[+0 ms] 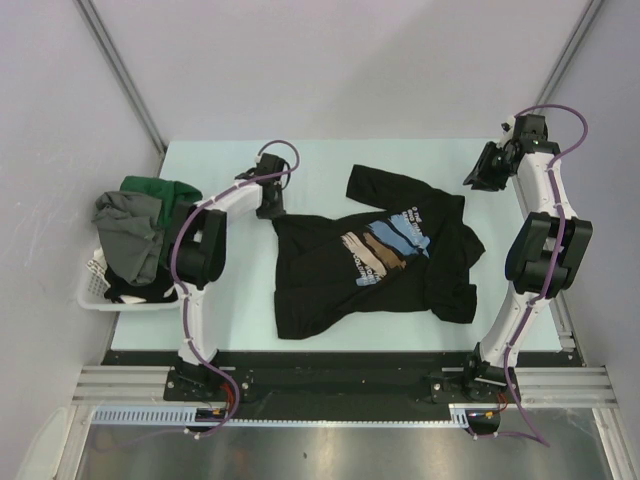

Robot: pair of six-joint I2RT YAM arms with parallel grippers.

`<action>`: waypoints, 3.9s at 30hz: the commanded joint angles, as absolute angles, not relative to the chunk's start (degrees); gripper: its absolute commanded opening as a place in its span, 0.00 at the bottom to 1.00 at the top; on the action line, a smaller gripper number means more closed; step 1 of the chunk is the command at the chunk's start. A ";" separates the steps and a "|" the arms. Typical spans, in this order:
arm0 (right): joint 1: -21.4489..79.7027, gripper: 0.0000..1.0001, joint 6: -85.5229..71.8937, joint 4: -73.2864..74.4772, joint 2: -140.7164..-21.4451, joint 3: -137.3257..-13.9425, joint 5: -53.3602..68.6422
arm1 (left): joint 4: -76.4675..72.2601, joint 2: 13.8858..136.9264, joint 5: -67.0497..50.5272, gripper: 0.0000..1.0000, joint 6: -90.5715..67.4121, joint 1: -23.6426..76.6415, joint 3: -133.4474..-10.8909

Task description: Fold and stack the t-shirts

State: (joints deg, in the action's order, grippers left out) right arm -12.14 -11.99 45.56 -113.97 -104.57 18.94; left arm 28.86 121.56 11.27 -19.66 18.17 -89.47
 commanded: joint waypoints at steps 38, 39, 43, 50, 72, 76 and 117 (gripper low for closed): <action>-11.25 0.36 -11.69 45.53 -111.97 -104.94 19.51 | 31.46 130.34 18.20 0.00 -10.72 4.57 -109.15; -11.25 0.36 -11.60 45.61 -111.97 -104.94 19.42 | 31.55 130.95 18.11 0.00 -10.72 4.31 -110.20; -10.90 0.36 -11.34 45.79 -111.97 -104.94 18.81 | 31.82 132.18 17.49 0.00 -10.72 2.64 -112.32; -10.20 0.36 -11.16 45.97 -112.58 -105.20 18.46 | 31.82 133.24 15.91 0.00 -10.90 0.27 -113.90; -2.82 0.37 -9.41 47.46 -126.54 -117.14 17.75 | 31.11 129.99 10.90 0.13 -11.25 -1.06 -109.78; -1.58 0.38 -9.14 46.85 -130.68 -121.02 18.10 | 31.11 129.46 11.25 0.13 -10.81 -0.53 -109.16; -2.02 0.40 -10.19 40.96 -139.92 -121.90 22.41 | 32.08 126.91 14.59 0.20 -8.44 1.76 -108.10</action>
State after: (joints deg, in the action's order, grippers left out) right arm -2.09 -9.45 42.57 -139.13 -119.15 21.06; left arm 32.32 129.69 13.37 -9.89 1.83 -107.33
